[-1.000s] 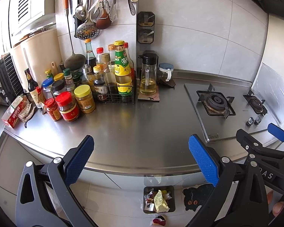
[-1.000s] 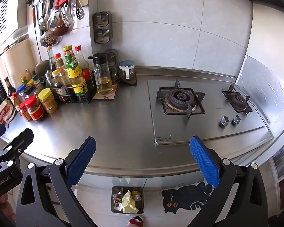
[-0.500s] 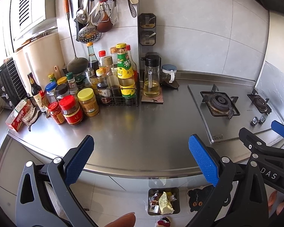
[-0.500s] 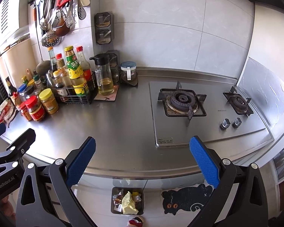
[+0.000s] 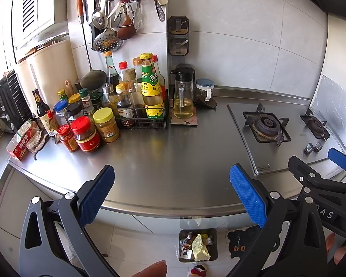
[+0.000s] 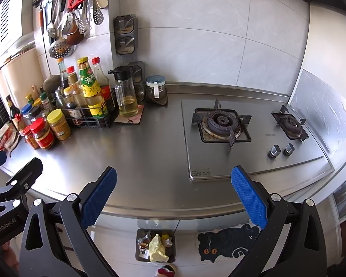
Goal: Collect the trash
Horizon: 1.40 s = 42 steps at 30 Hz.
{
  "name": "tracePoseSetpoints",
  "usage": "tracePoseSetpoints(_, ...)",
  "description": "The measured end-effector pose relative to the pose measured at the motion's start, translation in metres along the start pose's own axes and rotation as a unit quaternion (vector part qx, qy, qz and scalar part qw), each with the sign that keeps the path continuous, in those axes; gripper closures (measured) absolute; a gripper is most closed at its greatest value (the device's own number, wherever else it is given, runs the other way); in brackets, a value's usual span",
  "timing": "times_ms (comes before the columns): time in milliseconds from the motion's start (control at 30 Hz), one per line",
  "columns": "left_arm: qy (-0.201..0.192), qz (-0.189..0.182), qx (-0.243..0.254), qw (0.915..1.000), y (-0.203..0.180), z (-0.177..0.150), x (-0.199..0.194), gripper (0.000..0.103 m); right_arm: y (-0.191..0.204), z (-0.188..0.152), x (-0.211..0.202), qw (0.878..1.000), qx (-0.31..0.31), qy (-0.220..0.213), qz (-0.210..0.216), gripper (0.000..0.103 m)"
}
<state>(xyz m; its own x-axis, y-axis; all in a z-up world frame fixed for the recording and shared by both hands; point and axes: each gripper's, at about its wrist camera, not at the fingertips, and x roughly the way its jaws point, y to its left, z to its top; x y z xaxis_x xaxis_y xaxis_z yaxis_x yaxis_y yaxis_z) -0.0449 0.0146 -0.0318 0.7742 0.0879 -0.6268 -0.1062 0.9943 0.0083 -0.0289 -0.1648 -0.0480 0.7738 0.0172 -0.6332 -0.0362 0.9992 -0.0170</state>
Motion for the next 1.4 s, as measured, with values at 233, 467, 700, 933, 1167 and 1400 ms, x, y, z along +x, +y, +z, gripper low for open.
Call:
tracePoseSetpoints(233, 0.0, 0.002, 0.0, 1.0, -0.0005, -0.0002, 0.0, 0.008, 0.0006, -0.0009, -0.0002, 1.0, 0.001, 0.001, 0.003, 0.003)
tracePoseSetpoints(467, -0.001, 0.002, 0.0, 1.0, -0.0002, -0.0004, -0.0017, 0.008, 0.0007, -0.0008, -0.0004, 1.0, 0.001, 0.001, 0.002, 0.003)
tracePoseSetpoints(700, 0.0, 0.002, 0.0, 1.0, -0.001, -0.0004, -0.0025, 0.008, 0.0008, -0.0008, -0.0007, 1.0, 0.001, 0.0, 0.003, 0.003)
tracePoseSetpoints(933, 0.003, 0.0, 0.002, 1.0, -0.0027, -0.0017, -0.003, 0.008, 0.0031, 0.0003, -0.0033, 1.0, 0.0, 0.0, 0.002, 0.003)
tracePoseSetpoints(1167, 0.003, 0.0, -0.002, 1.0, -0.0033, -0.0021, -0.0053, 0.008, 0.0028, 0.0005, -0.0045, 1.0, 0.0, 0.0, 0.002, 0.003)
tracePoseSetpoints(1400, 0.002, 0.001, -0.001, 1.0, -0.0043, -0.0013, -0.0057, 0.008, 0.0022, 0.0, -0.0047, 1.0, 0.0, 0.0, 0.003, 0.003)
